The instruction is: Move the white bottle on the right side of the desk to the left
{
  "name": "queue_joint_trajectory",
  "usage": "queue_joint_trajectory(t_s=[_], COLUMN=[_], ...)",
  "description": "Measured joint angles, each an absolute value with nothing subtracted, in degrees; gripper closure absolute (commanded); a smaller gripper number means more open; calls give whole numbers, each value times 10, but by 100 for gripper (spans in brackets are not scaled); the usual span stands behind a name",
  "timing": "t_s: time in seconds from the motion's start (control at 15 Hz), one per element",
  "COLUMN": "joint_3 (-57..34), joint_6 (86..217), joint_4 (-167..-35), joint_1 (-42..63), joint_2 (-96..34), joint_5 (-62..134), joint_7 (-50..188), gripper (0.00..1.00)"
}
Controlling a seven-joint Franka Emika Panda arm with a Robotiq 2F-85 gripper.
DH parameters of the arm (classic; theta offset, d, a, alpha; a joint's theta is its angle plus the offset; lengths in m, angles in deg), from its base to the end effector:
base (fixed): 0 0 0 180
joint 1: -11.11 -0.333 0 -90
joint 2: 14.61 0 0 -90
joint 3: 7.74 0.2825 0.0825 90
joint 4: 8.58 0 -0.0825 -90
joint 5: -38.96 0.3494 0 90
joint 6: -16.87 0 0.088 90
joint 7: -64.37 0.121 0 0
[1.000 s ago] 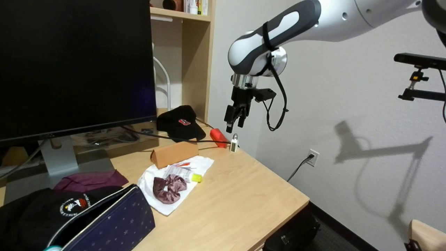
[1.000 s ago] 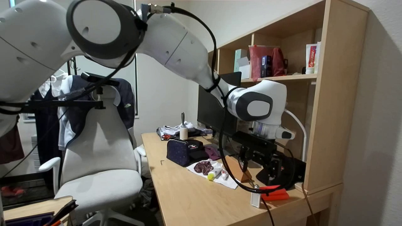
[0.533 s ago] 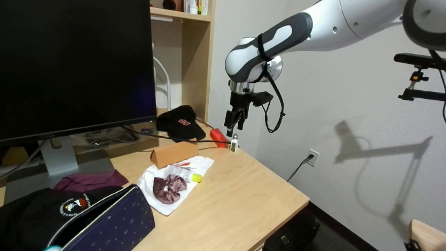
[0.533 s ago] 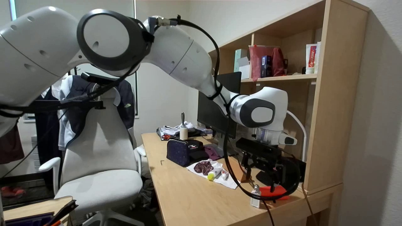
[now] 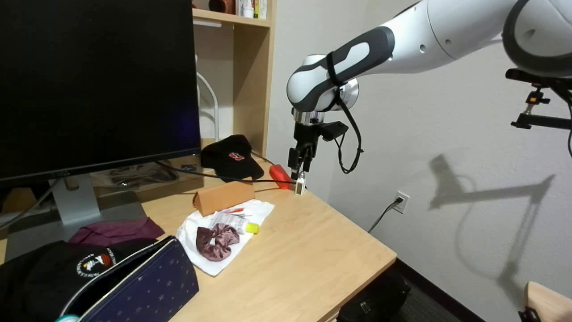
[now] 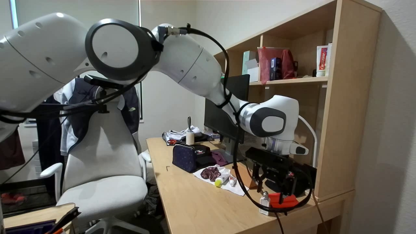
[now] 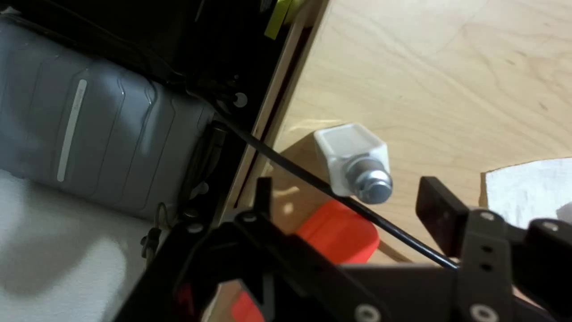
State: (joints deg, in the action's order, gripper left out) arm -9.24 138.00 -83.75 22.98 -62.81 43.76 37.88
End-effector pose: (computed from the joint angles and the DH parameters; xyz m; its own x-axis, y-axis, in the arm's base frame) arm 0.6694 -0.1504 0.2124 0.9813 0.1918 -0.0129 0.1907 -0.9796 -0.0628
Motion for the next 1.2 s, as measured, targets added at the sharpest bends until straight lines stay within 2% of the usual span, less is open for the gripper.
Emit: queue_joint_trajectory(t_s=[0.4,0.47,0.6,0.67,0.73,0.87,0.93,1.0,1.07,1.13,1.2], joint_3=[-92,-92,-92,-92,-92,-92,-91,-91,-91,-90,-90], joint_6=[1379,1379,1377,1376,1374,1371,1370,1369,1366,1364,1362], joint_4=[-837,-836,-833,-831,-829,-828,-828,-827,-827,-827,-826], joint_1=[230,230,230,230,230,230,230,230,230,230,230], joint_2=[-628,-628,-628,-628,-628,-628,-628,-628,-628,-628,-627], joint_5=[436,436,436,436,436,436,436,436,436,436,436], joint_7=[379,379,379,379,379,379,379,379,379,379,379], gripper=[86,89,87,91,81,87,77,86,87,75,55])
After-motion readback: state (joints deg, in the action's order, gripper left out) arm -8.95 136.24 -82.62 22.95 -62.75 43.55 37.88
